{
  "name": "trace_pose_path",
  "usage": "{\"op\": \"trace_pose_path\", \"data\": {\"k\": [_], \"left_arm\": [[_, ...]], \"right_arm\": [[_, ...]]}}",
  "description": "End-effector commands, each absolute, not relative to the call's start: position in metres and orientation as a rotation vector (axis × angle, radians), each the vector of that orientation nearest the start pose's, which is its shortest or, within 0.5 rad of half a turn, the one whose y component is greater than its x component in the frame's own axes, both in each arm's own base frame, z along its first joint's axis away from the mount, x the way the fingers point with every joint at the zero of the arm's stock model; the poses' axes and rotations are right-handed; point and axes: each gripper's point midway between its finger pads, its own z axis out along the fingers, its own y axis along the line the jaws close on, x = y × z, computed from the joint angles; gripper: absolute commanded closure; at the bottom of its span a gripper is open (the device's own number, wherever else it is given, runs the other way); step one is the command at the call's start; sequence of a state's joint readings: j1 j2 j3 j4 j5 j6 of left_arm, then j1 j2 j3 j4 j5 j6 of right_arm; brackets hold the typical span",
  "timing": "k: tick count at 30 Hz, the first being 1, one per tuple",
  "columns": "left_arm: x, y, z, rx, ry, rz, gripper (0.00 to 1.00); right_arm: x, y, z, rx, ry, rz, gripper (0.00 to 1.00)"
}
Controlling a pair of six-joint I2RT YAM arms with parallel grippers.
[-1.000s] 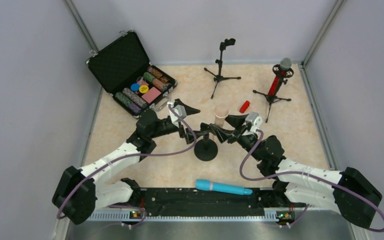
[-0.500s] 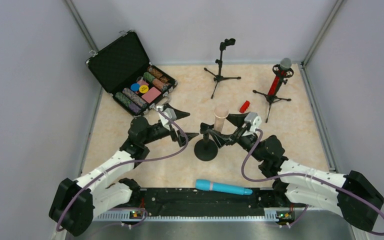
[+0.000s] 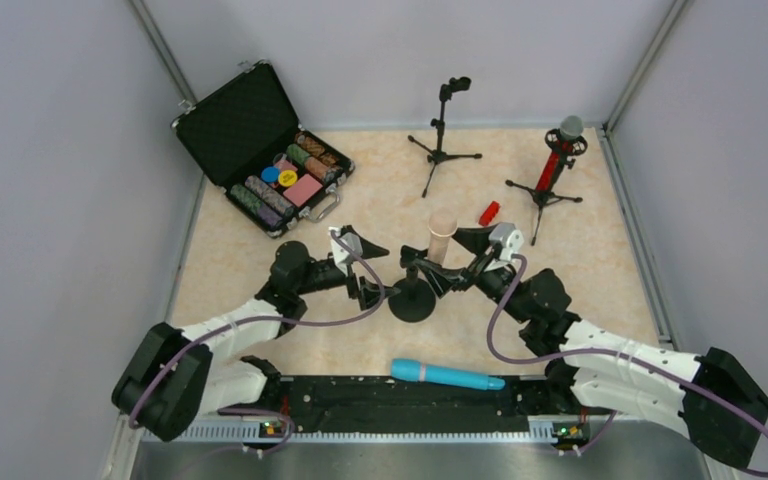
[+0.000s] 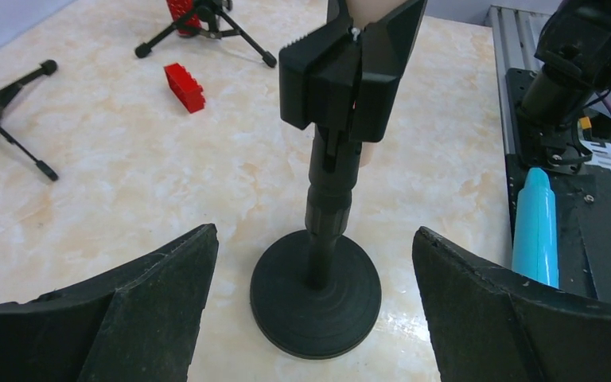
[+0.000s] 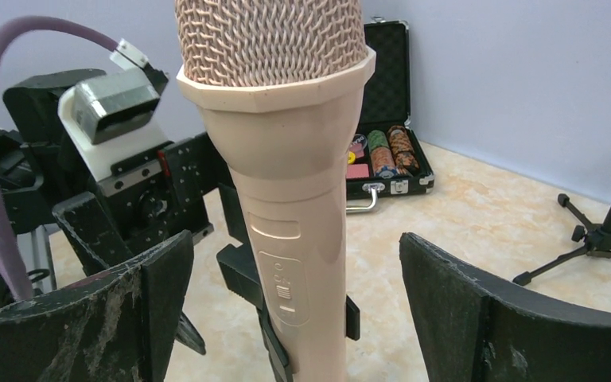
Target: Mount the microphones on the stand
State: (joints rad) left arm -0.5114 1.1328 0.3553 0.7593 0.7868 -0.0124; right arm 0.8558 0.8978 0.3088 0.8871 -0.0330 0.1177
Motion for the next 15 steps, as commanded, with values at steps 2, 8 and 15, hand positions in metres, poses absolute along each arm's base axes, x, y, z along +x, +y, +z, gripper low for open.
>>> {"op": "trace_pose_path", "data": {"k": [2, 8, 15], "left_arm": [[0.221, -0.283, 0.197, 1.06, 1.222, -1.092, 0.07], [0.224, -0.304, 0.209, 1.058, 1.162, -1.165, 0.11], [0.224, -0.32, 0.215, 1.024, 1.087, -1.25, 0.19]], "right_arm": [[0.21, 0.269, 0.296, -0.492, 1.161, 0.899, 0.03], [0.211, 0.267, 0.296, -0.495, 1.16, 0.885, 0.03], [0.211, 0.267, 0.298, -0.497, 1.155, 0.88, 0.03]]}}
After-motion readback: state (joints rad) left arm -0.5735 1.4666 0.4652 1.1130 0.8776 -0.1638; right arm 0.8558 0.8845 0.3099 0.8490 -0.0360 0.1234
